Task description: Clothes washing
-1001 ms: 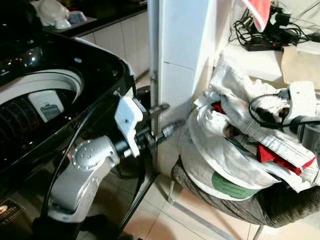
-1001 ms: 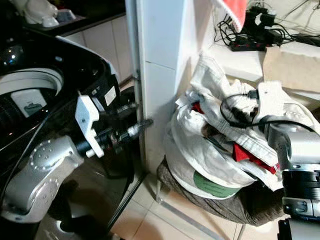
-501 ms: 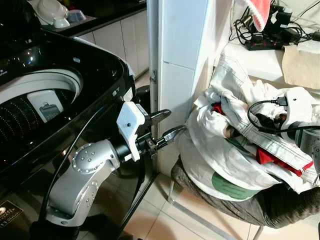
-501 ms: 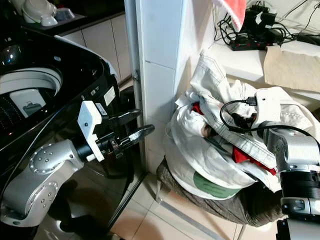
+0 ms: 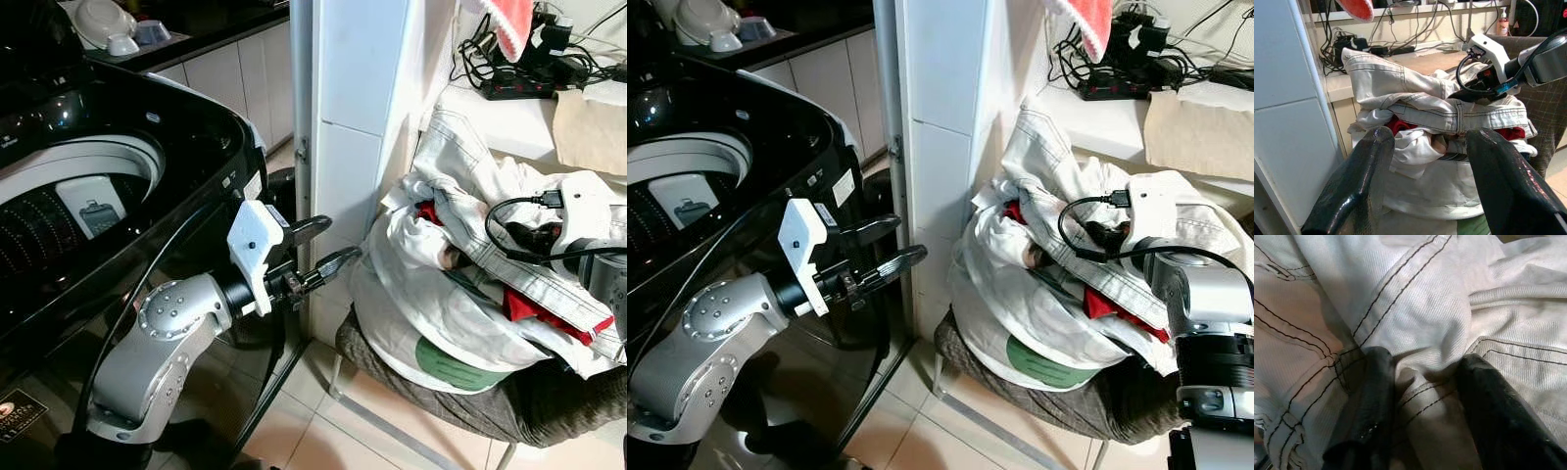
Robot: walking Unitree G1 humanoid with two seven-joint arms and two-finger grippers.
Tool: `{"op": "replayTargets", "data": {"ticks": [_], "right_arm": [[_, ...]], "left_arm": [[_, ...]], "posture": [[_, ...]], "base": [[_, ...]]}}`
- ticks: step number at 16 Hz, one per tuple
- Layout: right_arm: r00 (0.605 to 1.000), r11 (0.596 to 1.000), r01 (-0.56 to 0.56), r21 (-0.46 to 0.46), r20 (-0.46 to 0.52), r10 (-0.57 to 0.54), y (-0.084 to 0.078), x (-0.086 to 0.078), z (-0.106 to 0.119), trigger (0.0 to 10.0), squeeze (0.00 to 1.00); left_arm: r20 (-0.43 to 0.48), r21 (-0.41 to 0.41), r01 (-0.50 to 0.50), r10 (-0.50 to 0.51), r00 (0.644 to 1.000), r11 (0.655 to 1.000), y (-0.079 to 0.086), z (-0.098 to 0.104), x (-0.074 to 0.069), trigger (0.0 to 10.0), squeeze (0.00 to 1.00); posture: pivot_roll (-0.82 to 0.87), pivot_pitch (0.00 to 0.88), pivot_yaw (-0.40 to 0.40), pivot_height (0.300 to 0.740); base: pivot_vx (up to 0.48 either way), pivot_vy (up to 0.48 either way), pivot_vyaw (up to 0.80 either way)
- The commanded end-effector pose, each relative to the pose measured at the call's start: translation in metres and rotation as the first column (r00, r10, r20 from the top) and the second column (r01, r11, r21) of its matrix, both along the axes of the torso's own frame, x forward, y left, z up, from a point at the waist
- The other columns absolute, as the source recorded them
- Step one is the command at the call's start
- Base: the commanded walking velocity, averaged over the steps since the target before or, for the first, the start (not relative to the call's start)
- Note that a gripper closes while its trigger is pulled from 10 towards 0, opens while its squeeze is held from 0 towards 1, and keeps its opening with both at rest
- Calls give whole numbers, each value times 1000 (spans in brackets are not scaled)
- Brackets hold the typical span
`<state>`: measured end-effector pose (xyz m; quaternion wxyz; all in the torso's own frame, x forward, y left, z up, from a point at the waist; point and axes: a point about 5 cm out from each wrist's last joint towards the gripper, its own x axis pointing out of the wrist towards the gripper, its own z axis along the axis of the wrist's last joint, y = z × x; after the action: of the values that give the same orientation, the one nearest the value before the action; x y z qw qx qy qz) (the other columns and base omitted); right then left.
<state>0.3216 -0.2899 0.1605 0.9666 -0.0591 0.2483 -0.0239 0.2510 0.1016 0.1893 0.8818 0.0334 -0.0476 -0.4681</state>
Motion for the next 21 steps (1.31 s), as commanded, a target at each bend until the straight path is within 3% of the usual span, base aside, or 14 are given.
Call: {"op": "replayTargets", "data": {"ticks": [1,6,11,13,15,16,17,19,20,21], "right_arm": [[1000,1000,-1,-9,19,1,0,2,5,0,0],[1000,1000,7,19,29,-7,-2,1,4,0,0],[991,998,61,19,119,-63,-5,6,21,0,0],[979,998,66,-11,196,-62,-4,7,44,0,0],[948,997,49,-60,317,-28,-3,8,87,0,0],[914,996,31,-80,406,4,-2,8,114,0,0],[901,996,28,-85,434,12,-1,7,124,0,0],[803,990,-67,-122,583,126,12,4,173,0,0],[770,988,-126,-95,618,157,20,4,185,0,0],[742,979,-200,-35,647,174,30,5,195,0,0]], "left_arm": [[13,17,16,-16,1000,1000,-2,1,-3,10000,0],[18,28,8,-8,1000,1000,-3,-1,-2,10000,0],[26,21,-9,8,1000,1000,-3,1,0,10000,0],[38,4,-24,24,999,1000,-1,4,0,10000,0],[106,-15,-80,81,991,997,4,16,6,10000,0],[139,-41,-142,146,979,989,9,25,13,10000,0],[147,-52,-162,168,975,985,10,29,15,10000,0],[224,-180,-224,262,939,958,19,62,27,10000,0],[251,-218,-197,250,935,956,18,74,28,10000,1000],[284,-225,-162,224,932,961,12,83,28,10000,1000]], "posture": [[-25,0,17,740],[-27,0,19,740],[-18,0,11,740],[-18,0,11,740],[-20,0,16,740],[-24,0,21,740],[-24,0,21,740],[-37,0,24,740],[-40,0,22,740],[-43,0,18,740]], "base": [[0,0,0],[0,0,0],[0,0,0],[0,0,0],[0,0,0],[0,0,0],[0,0,0],[0,0,0],[0,0,0],[0,0,0]]}}
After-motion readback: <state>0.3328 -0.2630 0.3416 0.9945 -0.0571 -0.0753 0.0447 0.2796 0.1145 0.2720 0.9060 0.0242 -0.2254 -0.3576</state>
